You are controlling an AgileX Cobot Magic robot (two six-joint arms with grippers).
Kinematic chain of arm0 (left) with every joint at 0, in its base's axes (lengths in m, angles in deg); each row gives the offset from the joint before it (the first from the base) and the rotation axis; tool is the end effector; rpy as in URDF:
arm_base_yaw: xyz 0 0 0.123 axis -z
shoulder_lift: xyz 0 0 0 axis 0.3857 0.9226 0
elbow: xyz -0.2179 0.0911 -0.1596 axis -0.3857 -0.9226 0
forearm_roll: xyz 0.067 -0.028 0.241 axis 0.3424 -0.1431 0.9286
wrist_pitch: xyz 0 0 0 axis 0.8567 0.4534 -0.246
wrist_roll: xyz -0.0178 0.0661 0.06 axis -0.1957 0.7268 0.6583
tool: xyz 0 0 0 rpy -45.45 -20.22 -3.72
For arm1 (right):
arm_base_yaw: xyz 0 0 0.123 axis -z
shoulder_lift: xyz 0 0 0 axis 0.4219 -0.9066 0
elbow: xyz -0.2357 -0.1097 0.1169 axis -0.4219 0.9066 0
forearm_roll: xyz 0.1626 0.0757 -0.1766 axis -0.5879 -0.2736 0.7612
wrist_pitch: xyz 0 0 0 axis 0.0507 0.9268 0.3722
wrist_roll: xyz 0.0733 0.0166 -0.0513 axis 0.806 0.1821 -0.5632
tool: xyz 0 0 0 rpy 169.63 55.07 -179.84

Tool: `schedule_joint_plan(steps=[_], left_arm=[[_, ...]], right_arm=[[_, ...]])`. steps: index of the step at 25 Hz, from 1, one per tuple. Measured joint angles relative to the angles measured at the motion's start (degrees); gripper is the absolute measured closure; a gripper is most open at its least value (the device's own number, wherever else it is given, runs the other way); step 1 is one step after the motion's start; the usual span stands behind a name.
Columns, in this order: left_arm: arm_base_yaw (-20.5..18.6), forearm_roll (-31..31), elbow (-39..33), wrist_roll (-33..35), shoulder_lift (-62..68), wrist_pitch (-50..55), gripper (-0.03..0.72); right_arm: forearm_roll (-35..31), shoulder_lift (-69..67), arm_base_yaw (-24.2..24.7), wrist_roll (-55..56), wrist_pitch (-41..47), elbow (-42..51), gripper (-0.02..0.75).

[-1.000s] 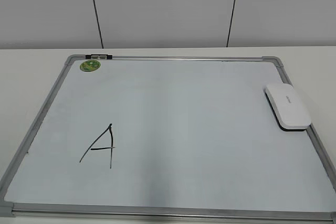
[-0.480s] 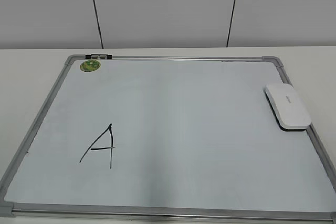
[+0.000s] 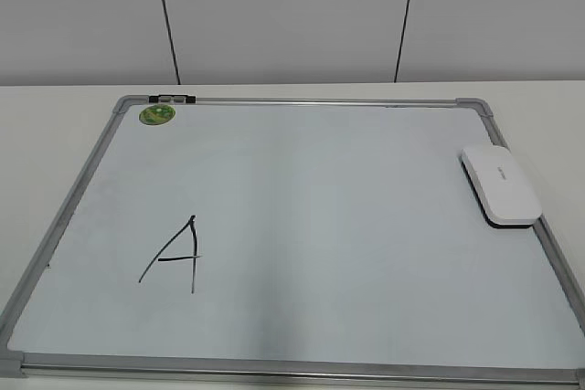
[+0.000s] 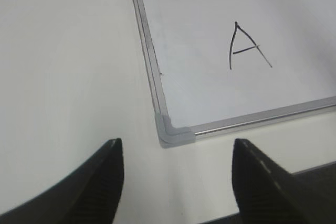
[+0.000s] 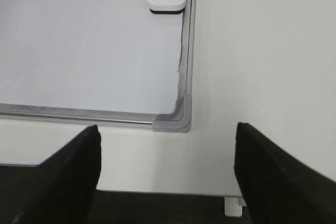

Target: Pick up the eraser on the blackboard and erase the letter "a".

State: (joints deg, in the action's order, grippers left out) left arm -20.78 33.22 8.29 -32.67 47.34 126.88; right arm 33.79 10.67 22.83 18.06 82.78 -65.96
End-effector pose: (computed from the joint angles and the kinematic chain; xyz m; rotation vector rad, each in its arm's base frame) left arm 0.0056 -0.0119 0.2799 0.2439 2.1389 -0.0862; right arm 0.0078 0.0021 0.2674 -0.0722 2.2325 0.0325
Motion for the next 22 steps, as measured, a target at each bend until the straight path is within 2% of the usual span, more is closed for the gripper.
schedule_joint_plan(steps=[6, 22], left_arm=[[0.0, 0.11, -0.03, 0.0, -4.95, 0.45, 0.213], [-0.35, 0.0, -0.03, 0.0, -4.95, 0.56, 0.245]], right_arm=[[0.0, 6.39, 0.0, 0.11, 0.11, 0.0, 0.152], [0.0, 6.64, 1.1, 0.11, 0.23, 0.0, 0.152]])
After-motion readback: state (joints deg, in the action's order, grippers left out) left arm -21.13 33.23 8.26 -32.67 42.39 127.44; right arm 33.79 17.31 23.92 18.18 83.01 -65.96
